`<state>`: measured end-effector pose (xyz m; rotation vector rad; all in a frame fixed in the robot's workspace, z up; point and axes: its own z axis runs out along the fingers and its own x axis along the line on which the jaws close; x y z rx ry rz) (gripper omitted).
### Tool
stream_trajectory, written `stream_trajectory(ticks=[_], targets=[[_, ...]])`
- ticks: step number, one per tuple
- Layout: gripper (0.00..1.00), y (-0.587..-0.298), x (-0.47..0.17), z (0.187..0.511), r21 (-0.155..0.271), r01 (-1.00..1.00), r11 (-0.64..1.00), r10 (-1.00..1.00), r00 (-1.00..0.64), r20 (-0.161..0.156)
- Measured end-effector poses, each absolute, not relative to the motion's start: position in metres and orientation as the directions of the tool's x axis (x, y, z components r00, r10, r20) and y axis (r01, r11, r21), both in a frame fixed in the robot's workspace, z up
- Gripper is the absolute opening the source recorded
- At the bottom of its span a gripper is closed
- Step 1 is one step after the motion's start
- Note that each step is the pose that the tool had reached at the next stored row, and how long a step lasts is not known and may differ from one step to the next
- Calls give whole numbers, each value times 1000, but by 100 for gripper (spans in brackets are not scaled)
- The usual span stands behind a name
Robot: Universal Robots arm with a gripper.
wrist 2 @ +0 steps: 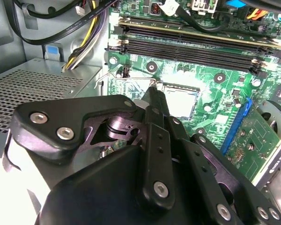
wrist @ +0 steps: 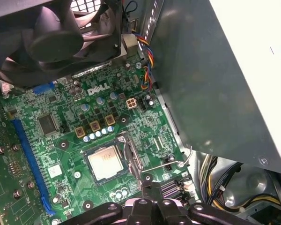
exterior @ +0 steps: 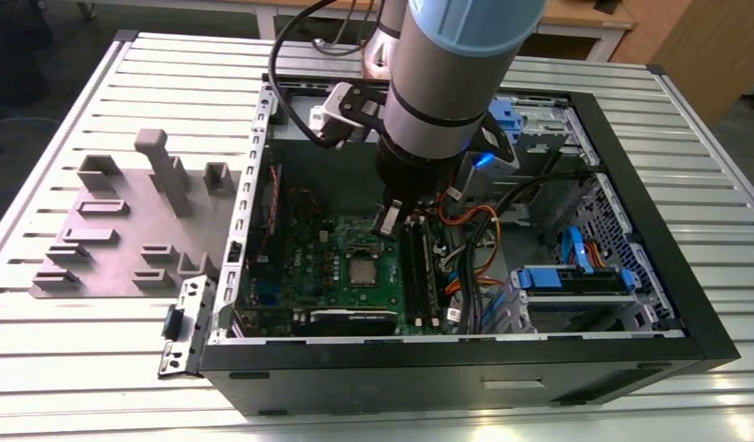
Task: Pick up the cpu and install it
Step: 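Close the cpu cover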
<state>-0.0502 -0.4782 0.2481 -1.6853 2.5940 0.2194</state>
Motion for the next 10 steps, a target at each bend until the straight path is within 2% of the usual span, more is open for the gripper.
stream_trajectory(ticks=[10], targets=[[11,-480,-50,247,96,-912,400,-906,-409,-111]])
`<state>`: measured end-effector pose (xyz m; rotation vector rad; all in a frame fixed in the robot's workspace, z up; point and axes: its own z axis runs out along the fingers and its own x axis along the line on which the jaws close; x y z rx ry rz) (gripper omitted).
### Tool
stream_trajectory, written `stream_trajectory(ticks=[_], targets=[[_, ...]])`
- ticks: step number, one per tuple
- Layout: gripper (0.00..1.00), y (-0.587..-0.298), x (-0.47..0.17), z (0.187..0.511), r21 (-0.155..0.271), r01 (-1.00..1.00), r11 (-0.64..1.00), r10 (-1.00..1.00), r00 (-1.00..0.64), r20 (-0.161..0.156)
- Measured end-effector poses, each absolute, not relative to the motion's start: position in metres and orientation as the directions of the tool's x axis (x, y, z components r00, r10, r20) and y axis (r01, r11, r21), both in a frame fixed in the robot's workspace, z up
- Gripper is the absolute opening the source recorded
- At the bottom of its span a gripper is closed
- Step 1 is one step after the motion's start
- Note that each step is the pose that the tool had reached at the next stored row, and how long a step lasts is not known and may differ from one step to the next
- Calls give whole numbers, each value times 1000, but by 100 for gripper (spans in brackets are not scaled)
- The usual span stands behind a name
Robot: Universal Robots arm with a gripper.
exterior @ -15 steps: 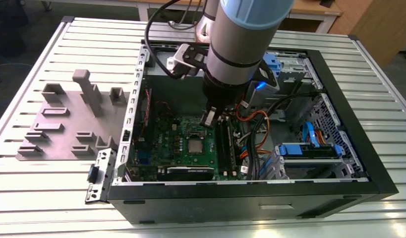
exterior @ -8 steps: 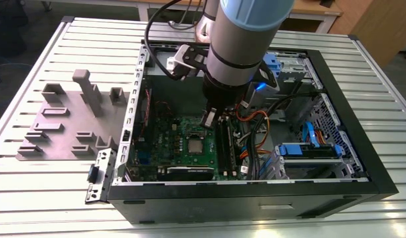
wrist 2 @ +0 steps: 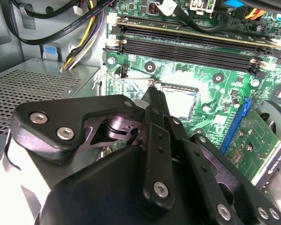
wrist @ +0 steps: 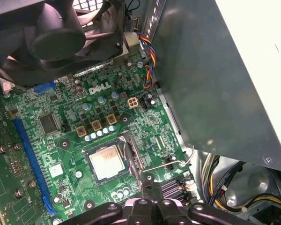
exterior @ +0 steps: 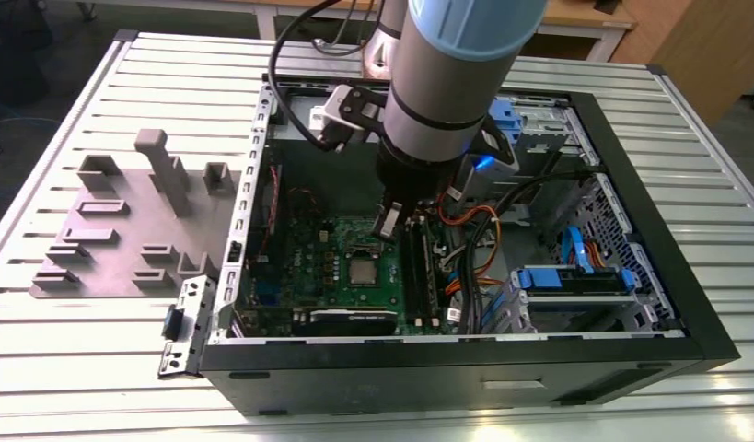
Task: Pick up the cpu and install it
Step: 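Close the cpu cover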
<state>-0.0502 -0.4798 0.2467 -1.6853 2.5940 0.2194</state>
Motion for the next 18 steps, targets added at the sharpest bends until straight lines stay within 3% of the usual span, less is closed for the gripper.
stream_trajectory(ticks=[18], targets=[[11,-481,-50,246,96,-912,400,-906,-409,-111]])
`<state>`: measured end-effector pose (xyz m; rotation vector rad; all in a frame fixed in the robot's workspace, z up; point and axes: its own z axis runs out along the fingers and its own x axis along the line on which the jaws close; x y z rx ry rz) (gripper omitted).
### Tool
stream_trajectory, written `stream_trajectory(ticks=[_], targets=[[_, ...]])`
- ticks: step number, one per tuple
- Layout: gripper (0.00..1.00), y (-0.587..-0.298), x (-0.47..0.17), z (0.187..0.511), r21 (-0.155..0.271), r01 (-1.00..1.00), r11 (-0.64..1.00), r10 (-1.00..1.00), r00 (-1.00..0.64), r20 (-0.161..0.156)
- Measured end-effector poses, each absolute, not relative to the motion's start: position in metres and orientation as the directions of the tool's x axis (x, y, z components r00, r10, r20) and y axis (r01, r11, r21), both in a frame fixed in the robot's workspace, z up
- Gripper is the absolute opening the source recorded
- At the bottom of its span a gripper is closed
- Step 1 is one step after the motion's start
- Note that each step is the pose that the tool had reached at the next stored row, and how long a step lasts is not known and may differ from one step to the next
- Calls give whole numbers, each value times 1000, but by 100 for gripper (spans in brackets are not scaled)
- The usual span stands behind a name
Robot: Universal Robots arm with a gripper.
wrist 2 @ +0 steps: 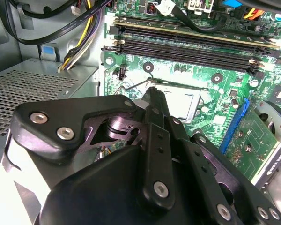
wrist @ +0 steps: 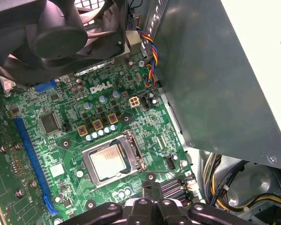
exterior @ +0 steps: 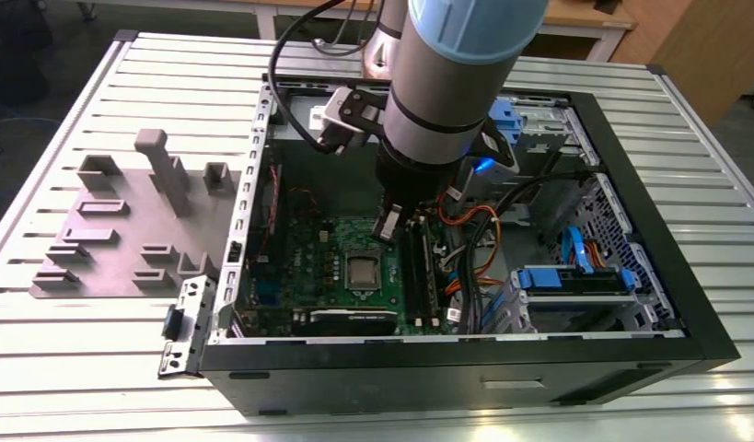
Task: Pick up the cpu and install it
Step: 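Close the cpu cover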
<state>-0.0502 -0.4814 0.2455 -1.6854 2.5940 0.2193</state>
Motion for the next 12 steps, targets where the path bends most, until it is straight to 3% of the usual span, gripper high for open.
stream_trajectory(ticks=[12], targets=[[11,-488,-59,244,95,-916,390,-911,-399,-108]])
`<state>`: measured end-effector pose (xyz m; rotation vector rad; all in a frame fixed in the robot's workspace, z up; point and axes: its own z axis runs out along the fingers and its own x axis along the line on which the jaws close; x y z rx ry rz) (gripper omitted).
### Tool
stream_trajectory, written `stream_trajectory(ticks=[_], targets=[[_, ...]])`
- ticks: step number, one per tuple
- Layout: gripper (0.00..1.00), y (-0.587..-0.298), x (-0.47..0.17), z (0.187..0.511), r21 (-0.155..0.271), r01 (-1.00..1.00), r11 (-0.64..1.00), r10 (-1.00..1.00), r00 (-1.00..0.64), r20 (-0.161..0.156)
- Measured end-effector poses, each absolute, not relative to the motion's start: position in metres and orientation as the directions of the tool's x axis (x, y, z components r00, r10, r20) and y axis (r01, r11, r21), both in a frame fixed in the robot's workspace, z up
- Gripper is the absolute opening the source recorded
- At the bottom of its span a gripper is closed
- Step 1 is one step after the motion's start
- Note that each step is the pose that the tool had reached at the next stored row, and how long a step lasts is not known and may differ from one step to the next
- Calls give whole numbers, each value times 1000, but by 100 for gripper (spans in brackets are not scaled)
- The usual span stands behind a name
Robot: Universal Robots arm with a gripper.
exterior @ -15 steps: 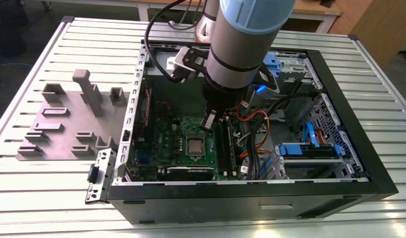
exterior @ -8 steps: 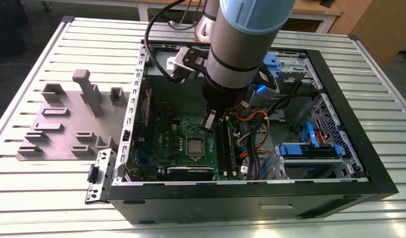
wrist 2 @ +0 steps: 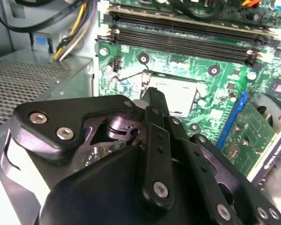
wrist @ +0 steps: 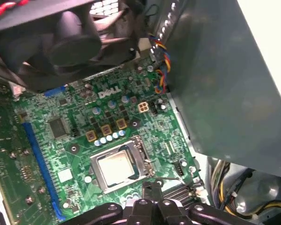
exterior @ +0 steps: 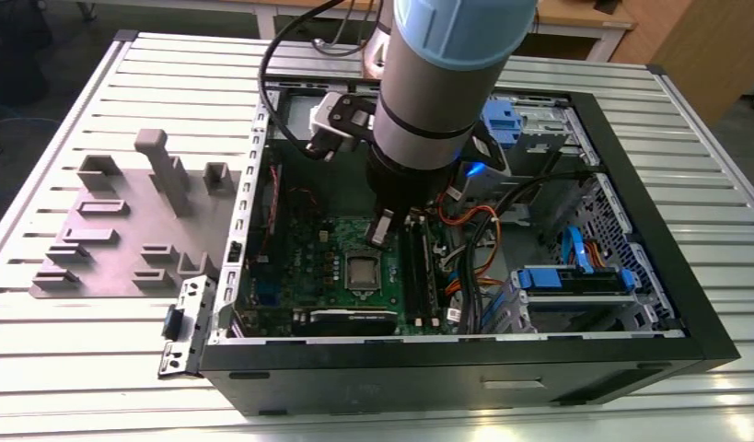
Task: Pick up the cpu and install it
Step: 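Close the cpu cover, then install the first cpu locking lever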
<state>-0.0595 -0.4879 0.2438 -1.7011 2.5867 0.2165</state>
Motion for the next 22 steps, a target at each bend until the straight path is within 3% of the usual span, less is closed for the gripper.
stream_trajectory(ticks=[22], targets=[[11,-494,-76,242,94,-919,383,-914,-392,-107]])
